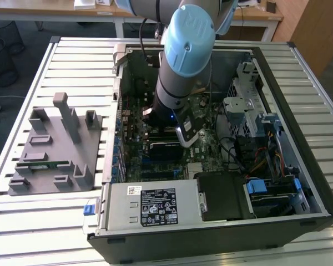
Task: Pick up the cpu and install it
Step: 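Install the second cpu locking lever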
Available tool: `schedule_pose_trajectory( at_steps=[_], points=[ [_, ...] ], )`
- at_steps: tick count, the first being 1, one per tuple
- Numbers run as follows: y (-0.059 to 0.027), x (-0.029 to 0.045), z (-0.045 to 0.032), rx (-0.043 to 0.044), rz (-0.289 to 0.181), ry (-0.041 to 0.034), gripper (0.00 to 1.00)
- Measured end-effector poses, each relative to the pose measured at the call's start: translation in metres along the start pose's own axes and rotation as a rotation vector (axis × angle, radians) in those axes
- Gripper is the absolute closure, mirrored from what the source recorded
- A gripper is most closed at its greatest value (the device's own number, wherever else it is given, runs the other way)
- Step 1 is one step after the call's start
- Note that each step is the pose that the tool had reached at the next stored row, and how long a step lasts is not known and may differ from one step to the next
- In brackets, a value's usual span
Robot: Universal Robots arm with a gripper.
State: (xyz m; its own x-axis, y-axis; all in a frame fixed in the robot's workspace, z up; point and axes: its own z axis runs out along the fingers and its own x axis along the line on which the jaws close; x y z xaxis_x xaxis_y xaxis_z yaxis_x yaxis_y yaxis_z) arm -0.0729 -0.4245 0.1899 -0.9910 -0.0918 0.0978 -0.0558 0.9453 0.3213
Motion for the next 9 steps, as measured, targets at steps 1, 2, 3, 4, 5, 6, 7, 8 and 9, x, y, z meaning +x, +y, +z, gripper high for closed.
schedule_pose_trajectory(
  at_steps=[1, 2, 3, 4, 5, 6, 7, 8, 9],
  points=[
    [0.0, 0.0002, 0.0003, -0.0008, 0.0, -0.0001, 0.89],
    [-0.0001, 0.0006, 0.0005, -0.0013, 0.0, -0.0002, 0.89],
    [-0.0001, 0.0009, 0.0007, -0.0019, 0.0, -0.0002, 0.89],
    [-0.0002, 0.0012, 0.0009, -0.0025, 0.0, -0.0002, 0.89],
    [-0.0003, 0.0014, 0.0011, -0.0031, 0.0, -0.0001, 0.89],
    [-0.0003, 0.0016, 0.0013, -0.0039, -0.001, -0.0002, 0.89],
    [-0.0003, 0.0019, 0.0016, -0.0048, -0.001, -0.0004, 0.89],
    [-0.0004, 0.0021, 0.0019, -0.0053, -0.001, -0.0004, 0.89],
    [-0.0005, 0.0024, 0.0021, -0.0059, -0.001, -0.0004, 0.89]
  ],
)
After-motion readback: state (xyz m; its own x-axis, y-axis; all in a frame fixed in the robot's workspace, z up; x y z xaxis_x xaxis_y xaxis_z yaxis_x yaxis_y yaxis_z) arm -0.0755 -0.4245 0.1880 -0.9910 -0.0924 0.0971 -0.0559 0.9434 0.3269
